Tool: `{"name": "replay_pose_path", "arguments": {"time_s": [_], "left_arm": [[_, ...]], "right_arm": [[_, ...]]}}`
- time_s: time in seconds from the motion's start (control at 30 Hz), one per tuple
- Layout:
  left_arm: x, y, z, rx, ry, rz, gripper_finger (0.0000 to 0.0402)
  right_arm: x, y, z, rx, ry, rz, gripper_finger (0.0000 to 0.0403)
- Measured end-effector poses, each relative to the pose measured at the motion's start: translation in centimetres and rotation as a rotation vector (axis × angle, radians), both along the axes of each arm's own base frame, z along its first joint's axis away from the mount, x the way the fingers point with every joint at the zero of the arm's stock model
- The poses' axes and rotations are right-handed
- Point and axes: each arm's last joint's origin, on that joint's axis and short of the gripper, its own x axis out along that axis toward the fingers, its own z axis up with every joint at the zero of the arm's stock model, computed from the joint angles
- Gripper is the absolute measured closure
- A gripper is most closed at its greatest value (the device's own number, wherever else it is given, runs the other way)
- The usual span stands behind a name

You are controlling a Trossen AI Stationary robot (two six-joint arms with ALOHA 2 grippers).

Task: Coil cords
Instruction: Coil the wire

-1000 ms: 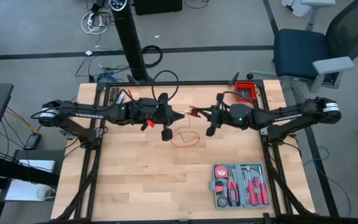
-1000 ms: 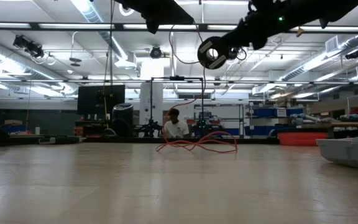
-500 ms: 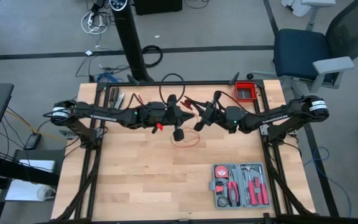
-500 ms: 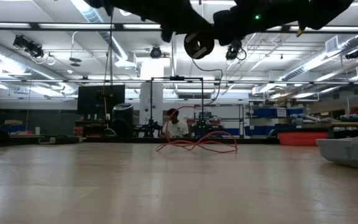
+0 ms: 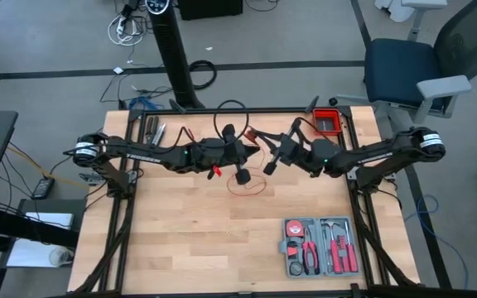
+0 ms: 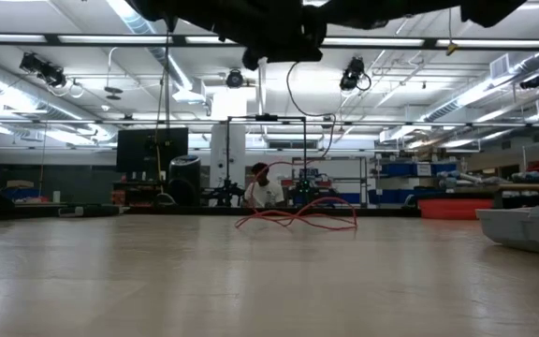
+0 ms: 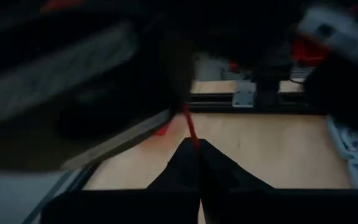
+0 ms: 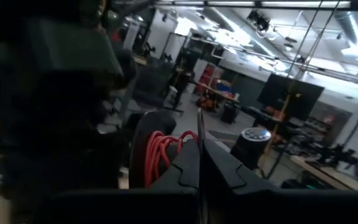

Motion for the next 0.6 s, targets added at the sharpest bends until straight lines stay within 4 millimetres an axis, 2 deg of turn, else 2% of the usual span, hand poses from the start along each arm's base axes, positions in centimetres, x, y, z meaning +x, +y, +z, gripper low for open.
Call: {"name": "replay_pose_path", "arguments": {"time_s": [0.3, 0.6], "left_arm": [[-0.3, 0.2, -0.5, 0.06, 0.07, 0.107, 0.0401], [-1.0, -0.4, -0.5, 0.152, 0.173, 0.091, 0.04]], "right_arm": [[-1.1, 1.0, 0.3, 0.088, 0.032, 0.076, 0.0401], [-2.2, 1.2, 0.1, 0.106, 0.136, 0.114, 0.0401]]}}
